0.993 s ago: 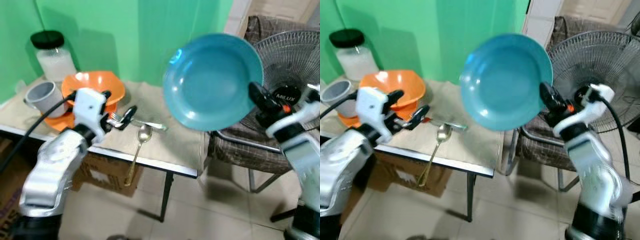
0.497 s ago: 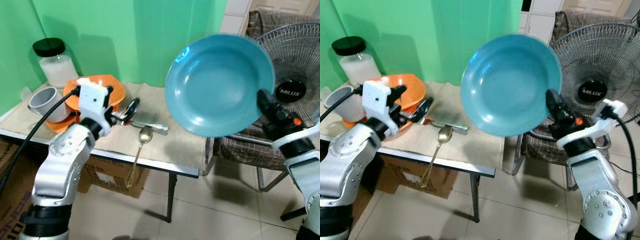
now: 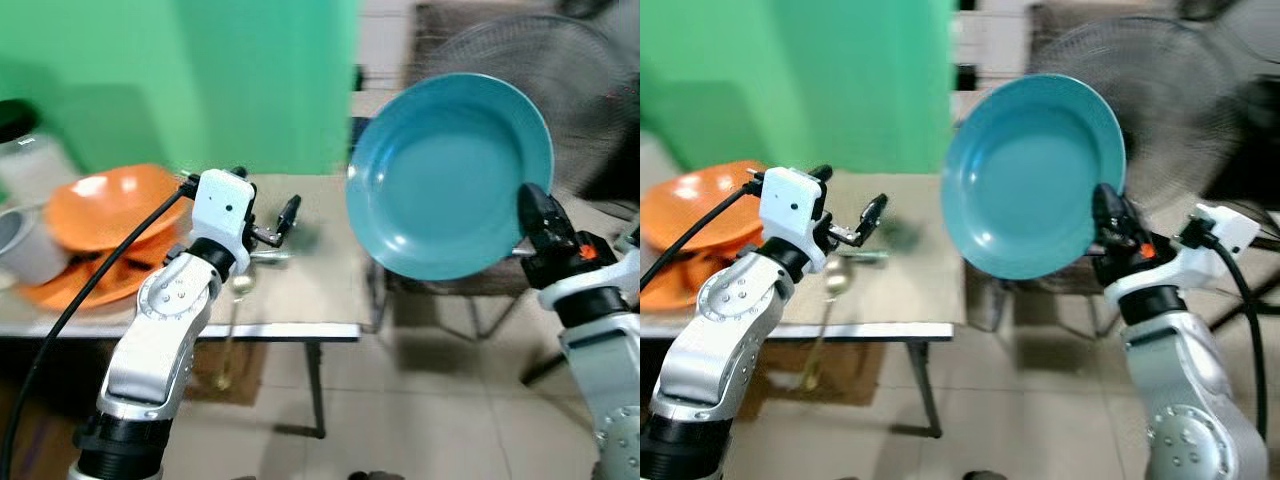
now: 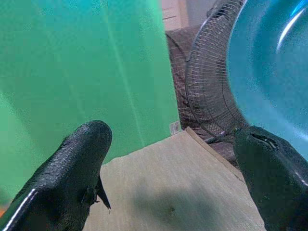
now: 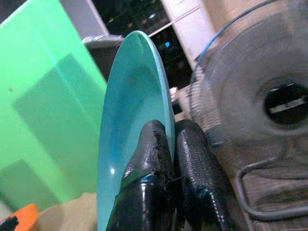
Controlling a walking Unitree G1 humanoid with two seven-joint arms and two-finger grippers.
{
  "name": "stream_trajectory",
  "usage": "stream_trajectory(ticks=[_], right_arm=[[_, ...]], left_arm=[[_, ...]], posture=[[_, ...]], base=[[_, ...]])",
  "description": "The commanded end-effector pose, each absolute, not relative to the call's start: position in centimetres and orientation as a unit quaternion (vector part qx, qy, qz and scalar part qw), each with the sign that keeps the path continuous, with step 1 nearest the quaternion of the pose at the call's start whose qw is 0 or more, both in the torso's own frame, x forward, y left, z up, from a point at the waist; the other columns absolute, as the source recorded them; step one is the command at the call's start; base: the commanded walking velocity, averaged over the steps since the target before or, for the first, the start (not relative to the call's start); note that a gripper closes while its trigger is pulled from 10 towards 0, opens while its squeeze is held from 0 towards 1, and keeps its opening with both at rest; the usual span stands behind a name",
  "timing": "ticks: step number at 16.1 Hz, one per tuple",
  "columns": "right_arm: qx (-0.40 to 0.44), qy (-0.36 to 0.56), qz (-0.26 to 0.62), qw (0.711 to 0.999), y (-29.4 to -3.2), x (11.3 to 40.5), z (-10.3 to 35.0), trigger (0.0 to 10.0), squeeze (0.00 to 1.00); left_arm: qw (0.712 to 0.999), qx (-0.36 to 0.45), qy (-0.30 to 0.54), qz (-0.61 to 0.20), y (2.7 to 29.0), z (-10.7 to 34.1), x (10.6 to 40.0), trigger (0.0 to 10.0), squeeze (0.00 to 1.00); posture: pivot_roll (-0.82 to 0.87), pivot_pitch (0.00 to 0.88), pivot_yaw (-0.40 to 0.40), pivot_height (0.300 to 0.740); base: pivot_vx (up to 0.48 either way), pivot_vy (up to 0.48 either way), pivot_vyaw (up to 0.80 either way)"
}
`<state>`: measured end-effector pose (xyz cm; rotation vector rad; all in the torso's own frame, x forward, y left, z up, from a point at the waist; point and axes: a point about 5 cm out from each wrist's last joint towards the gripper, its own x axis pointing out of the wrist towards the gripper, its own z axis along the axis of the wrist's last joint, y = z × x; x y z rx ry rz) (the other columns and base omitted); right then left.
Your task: Setting the table
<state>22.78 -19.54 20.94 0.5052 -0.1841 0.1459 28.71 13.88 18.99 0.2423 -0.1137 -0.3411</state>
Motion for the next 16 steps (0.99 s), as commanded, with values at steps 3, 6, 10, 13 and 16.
stream_trajectory(ticks=[3, 6, 10, 13, 16], right_arm=[[0.279, -0.110, 0.070, 0.952, -18.7, 22.8, 21.7, 10.0, 0.00], [0.291, -0.116, 0.046, 0.948, -19.0, 23.2, 21.5, 10.0, 0.00], [0.259, -0.096, 0.032, 0.961, -19.1, 23.6, 20.9, 10.0, 0.00], [0.259, -0.085, 0.036, 0.961, -18.7, 24.1, 20.4, 10.0, 0.00], [0.259, -0.088, 0.043, 0.961, -18.4, 24.6, 20.6, 10.0, 0.00]], left_arm=[[0.982, 0.133, -0.056, -0.121, 14.5, 19.3, 28.3, 10.0, 0.00], [0.980, 0.143, -0.061, -0.123, 14.1, 19.3, 28.1, 10.0, 0.00], [0.986, 0.130, -0.039, -0.098, 14.7, 18.5, 28.0, 10.0, 0.00], [0.988, 0.126, -0.043, -0.081, 15.2, 18.5, 27.8, 10.0, 0.00], [0.989, 0.118, -0.045, -0.075, 15.6, 18.8, 27.7, 10.0, 0.00]], posture=[[0.02, 0.000, -0.012, 0.740], [0.03, 0.000, -0.023, 0.740], [0.04, 0.000, -0.047, 0.740], [0.06, 0.000, -0.070, 0.740], [0.07, 0.000, -0.081, 0.740]], base=[[0.000, 0.000, -0.77], [0.000, 0.000, -0.78], [0.000, 0.000, -0.78], [0.000, 0.000, -0.79], [0.000, 0.000, -0.79]])
